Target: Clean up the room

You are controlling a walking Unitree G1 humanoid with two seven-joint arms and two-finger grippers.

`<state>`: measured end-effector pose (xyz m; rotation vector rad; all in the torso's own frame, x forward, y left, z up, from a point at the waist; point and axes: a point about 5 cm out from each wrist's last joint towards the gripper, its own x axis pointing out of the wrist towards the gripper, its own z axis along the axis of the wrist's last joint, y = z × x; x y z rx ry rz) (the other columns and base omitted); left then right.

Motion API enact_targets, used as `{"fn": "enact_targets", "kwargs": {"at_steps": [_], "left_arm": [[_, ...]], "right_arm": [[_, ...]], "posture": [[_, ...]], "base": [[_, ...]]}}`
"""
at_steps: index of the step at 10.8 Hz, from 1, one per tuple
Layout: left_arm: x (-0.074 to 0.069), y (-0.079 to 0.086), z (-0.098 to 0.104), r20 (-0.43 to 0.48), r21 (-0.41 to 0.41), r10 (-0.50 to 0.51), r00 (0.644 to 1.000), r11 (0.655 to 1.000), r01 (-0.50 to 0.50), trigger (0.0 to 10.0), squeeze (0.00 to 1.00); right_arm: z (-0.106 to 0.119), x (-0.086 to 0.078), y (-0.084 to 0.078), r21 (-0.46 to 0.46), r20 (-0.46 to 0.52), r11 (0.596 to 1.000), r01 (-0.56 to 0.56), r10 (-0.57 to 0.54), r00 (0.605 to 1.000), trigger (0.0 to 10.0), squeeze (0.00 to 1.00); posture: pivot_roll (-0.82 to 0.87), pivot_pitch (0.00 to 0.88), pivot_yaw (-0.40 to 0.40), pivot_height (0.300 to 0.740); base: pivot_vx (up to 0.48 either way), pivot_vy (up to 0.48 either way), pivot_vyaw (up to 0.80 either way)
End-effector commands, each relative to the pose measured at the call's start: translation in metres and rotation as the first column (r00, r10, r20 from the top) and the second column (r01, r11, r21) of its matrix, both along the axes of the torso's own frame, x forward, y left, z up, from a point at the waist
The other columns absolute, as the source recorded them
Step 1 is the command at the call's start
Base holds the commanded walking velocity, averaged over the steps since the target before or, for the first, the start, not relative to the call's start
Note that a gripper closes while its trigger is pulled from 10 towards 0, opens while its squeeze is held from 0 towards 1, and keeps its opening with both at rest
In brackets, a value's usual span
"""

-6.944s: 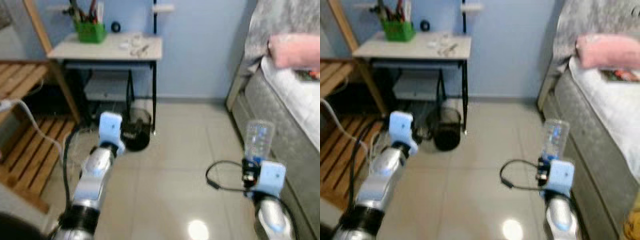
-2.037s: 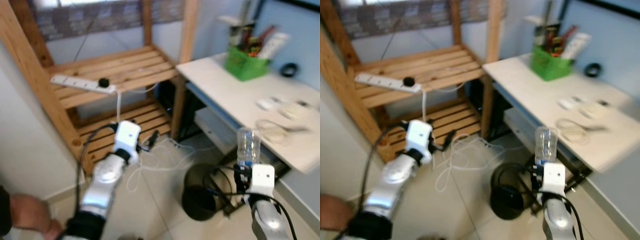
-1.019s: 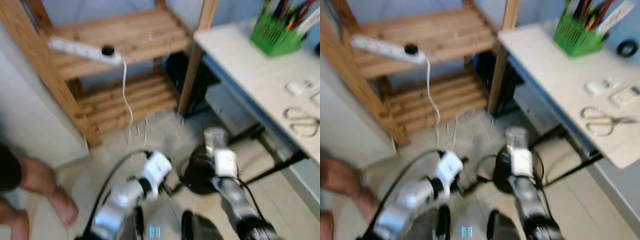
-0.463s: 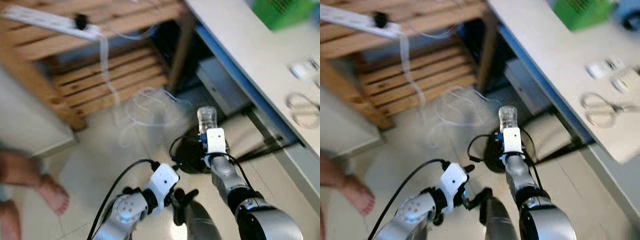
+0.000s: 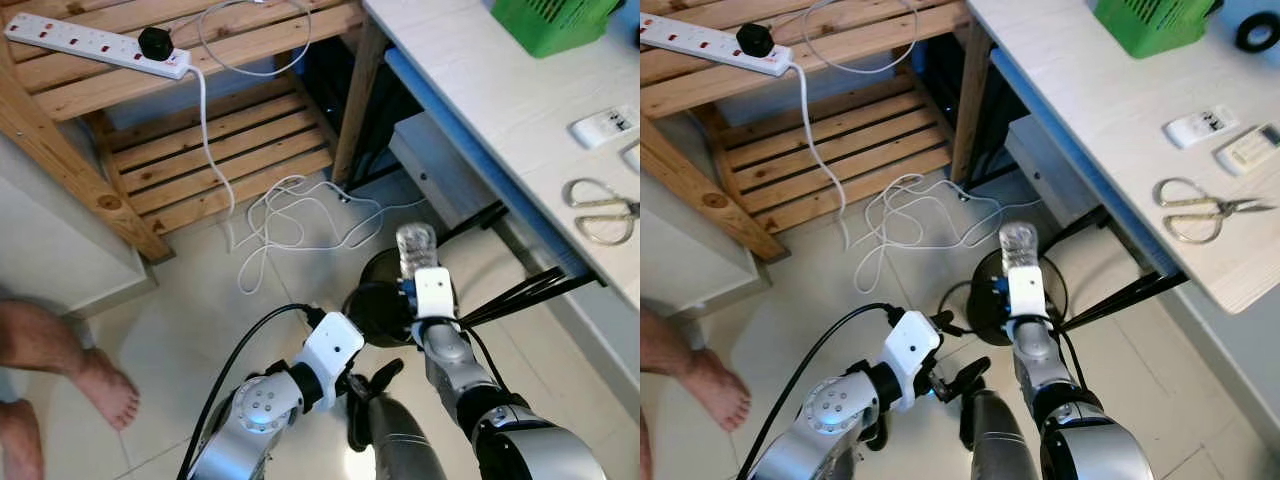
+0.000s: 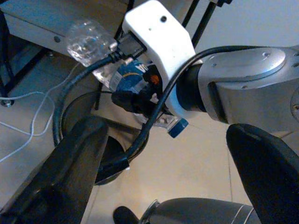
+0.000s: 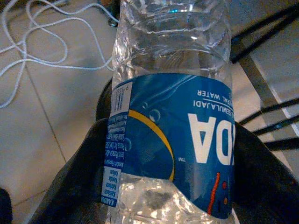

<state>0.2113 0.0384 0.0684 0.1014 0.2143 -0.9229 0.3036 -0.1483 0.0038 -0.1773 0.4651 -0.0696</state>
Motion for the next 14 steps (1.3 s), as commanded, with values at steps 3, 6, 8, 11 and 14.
{"fn": "enact_targets", "kwargs": {"at_steps": [3,6,8,11,14], "left_arm": [[0.009,0.026,0.005,0.033,0.023,0.102,0.994,0.994,-0.102,10.0,0.00],[0.041,0.094,0.033,0.056,-0.058,0.424,0.904,0.905,-0.421,10.0,0.00],[0.048,0.086,0.042,0.142,-0.053,0.395,0.908,0.918,-0.392,10.0,0.00],[0.061,0.086,0.093,0.355,-0.113,0.408,0.841,0.912,-0.395,10.0,0.00],[0.080,0.066,0.089,0.345,-0.112,0.385,0.856,0.922,-0.370,10.0,0.00]], "right_arm": [[0.005,0.004,-0.018,0.051,0.023,0.994,0.097,-0.099,0.995,10.0,0.00],[0.035,0.014,-0.041,0.138,0.268,0.982,0.130,-0.163,0.949,10.0,0.00],[0.048,-0.025,-0.059,0.159,0.455,0.973,0.167,-0.222,0.862,10.0,0.00],[0.085,-0.087,-0.079,0.140,0.578,0.967,0.215,-0.256,0.775,10.0,0.00],[0.098,-0.099,-0.081,0.123,0.569,0.964,0.236,-0.263,0.779,10.0,0.00]], "posture": [[0.18,0.297,-0.014,0.736],[0.16,0.186,0.007,0.736],[0.11,0.087,0.008,0.736],[0.06,0.030,0.025,0.736],[0.00,0.004,0.052,0.736]], "base": [[0.000,0.000,0.00],[0.000,0.000,0.00],[0.000,0.000,0.00],[0.000,0.000,0.00],[0.000,0.000,0.00]]}}
